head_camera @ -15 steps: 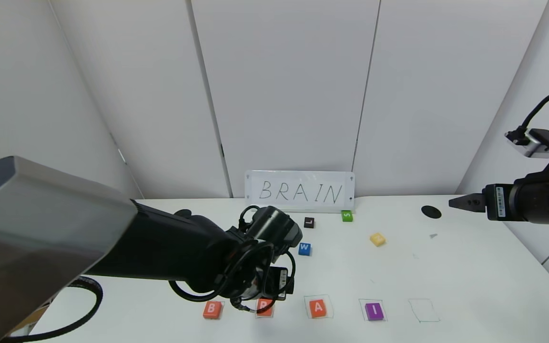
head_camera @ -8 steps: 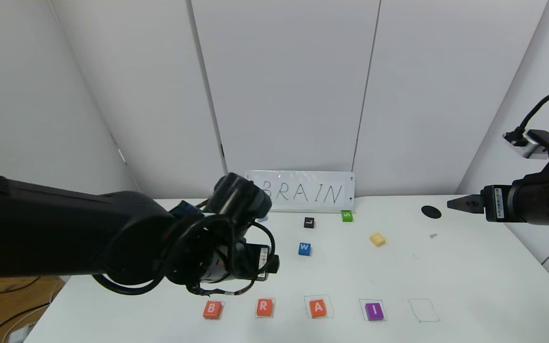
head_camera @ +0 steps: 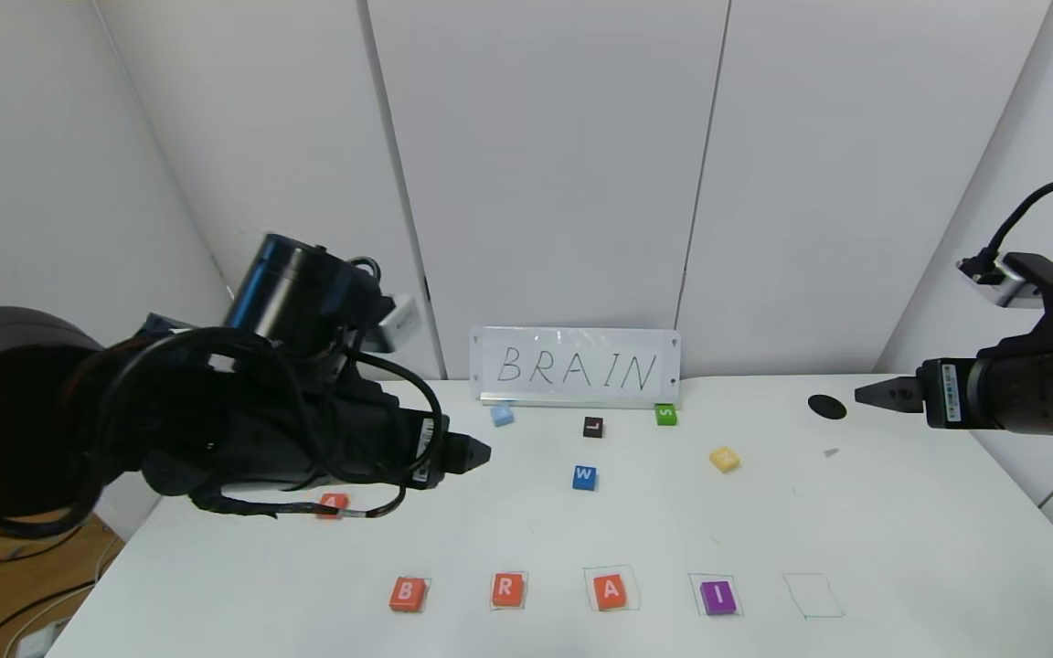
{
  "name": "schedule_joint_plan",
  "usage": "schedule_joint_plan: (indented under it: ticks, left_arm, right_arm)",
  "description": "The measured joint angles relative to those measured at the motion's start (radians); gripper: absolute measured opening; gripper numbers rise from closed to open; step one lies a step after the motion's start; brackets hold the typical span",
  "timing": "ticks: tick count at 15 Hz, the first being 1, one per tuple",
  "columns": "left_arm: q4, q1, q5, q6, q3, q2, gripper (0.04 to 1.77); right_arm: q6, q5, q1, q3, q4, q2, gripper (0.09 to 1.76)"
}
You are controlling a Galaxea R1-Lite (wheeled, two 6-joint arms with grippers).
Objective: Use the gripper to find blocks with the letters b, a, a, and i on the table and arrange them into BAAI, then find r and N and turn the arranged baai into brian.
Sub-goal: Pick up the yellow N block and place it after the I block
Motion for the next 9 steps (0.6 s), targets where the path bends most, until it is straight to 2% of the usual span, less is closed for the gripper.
schedule_joint_plan:
  ticks: [2, 4, 6, 9]
  left_arm:
    - [-0.007, 0.041, -0.068, 0.048, 0.019, -0.035, 1.71]
    - [-0.009, 0.089, -0.165, 0.1, 0.044, -0.069, 1.71]
    - [-0.01, 0.139, -0.253, 0.115, 0.061, -0.1, 1.71]
    - [-0.009, 0.189, -0.29, 0.129, 0.073, -0.121, 1.71]
  right_arm:
    - [0.0, 0.0, 0.001, 0.0, 0.0, 0.001, 1.71]
    - [0.001, 0.001, 0.001, 0.0, -0.001, 0.004, 1.71]
    - [0.001, 0.0, 0.001, 0.0, -0.001, 0.013, 1.71]
    - [0.0, 0.001, 0.002, -0.001, -0.008, 0.028, 1.71]
